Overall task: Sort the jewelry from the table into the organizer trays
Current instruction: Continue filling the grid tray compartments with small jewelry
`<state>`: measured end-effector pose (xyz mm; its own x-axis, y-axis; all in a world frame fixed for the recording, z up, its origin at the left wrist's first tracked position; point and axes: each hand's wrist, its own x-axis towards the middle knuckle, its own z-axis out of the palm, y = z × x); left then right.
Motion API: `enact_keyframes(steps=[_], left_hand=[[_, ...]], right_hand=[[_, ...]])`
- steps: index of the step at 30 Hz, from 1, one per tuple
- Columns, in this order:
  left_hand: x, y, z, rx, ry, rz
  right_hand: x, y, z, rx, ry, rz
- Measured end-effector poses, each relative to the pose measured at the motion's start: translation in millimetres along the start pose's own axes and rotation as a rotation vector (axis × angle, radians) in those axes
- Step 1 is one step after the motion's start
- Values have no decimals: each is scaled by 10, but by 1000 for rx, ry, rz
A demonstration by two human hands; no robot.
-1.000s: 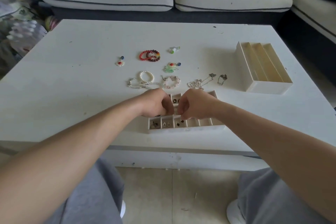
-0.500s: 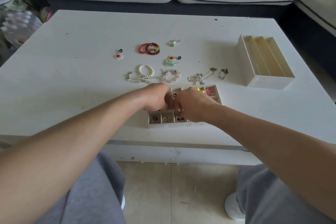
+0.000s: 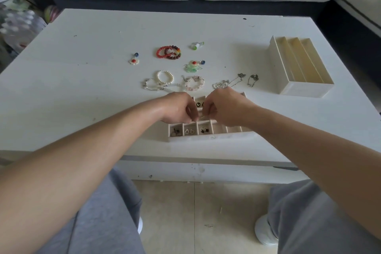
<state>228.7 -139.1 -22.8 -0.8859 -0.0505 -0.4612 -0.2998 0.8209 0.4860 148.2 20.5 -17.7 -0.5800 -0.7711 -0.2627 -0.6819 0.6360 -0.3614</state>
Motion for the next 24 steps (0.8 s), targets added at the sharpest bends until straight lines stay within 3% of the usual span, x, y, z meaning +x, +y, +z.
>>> enact_keyframes(steps=[10,24], left_hand=[[-2,57,8,40,-79,17],[49,67,52,54,-70,41]], right_hand=[[-87,-7,-24,97,-170,-29],[-32,-29,21,-76,-96,-71]])
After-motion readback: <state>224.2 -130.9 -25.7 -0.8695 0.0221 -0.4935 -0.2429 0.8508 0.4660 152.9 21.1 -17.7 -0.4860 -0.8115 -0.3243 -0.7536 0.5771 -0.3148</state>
